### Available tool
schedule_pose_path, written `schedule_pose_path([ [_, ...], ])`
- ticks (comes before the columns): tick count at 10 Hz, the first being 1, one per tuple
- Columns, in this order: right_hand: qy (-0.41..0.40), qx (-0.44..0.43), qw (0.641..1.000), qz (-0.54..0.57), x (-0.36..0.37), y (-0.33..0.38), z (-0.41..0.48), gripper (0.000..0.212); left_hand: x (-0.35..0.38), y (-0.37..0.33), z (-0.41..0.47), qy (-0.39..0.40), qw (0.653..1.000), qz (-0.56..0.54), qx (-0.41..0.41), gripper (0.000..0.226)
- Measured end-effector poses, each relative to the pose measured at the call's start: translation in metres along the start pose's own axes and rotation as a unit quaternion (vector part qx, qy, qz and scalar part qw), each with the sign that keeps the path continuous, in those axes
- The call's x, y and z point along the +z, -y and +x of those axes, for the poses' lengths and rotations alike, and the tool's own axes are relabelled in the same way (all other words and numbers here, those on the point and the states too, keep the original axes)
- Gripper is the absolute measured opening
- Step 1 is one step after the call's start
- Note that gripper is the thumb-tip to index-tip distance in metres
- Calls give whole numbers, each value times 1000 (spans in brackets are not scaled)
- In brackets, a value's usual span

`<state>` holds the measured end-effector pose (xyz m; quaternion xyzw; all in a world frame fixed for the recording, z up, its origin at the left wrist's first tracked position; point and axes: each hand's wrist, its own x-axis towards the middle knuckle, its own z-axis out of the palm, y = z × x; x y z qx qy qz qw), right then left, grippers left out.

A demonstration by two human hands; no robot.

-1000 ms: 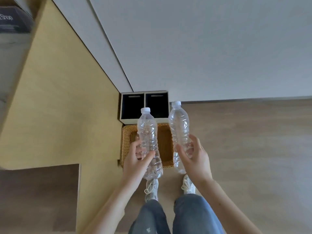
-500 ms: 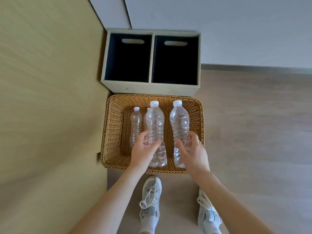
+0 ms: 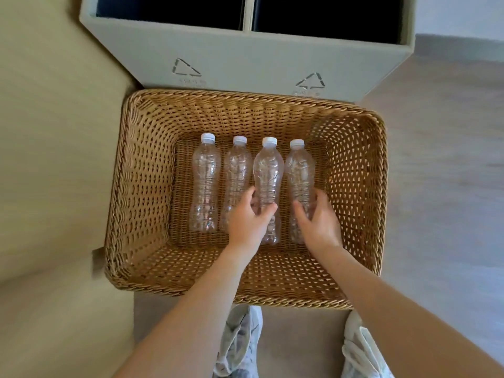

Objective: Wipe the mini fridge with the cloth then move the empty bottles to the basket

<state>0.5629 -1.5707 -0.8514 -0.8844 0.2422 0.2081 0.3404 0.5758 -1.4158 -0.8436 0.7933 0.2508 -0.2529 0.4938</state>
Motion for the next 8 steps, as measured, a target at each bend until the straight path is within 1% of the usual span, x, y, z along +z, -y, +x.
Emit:
schedule_pose_path([
  [1, 6, -6, 1000, 4, 7, -7, 7, 60, 13, 2, 9, -13, 999, 28, 12, 71],
  [2, -5, -12, 1000, 14, 14, -9, 12, 58, 22, 1, 17, -31, 998, 45, 21, 72],
  [3, -12, -12, 1000, 4, 20, -9, 16, 59, 27, 2, 24, -28, 997, 67, 22, 73],
  [4, -14, -5, 1000, -5, 23, -9, 18, 63, 28, 3, 27, -28, 995, 85, 30, 74],
  [5, -9, -6, 1000, -18, 24, -9, 17, 73, 28, 4, 28, -16, 994, 104, 32, 76],
  [6, 6, -17, 997, -75, 18, -7, 15, 82, 24, 2, 23, -1, 994, 109, 26, 80],
  [7, -10, -45, 994, -99, 3, 2, 6, 80, 15, -5, 9, -18, 990, 129, 50, 77],
  [8, -37, -86, 994, -63, -22, 18, -6, 60, 1, -23, -8, -50, 984, 150, 86, 65],
])
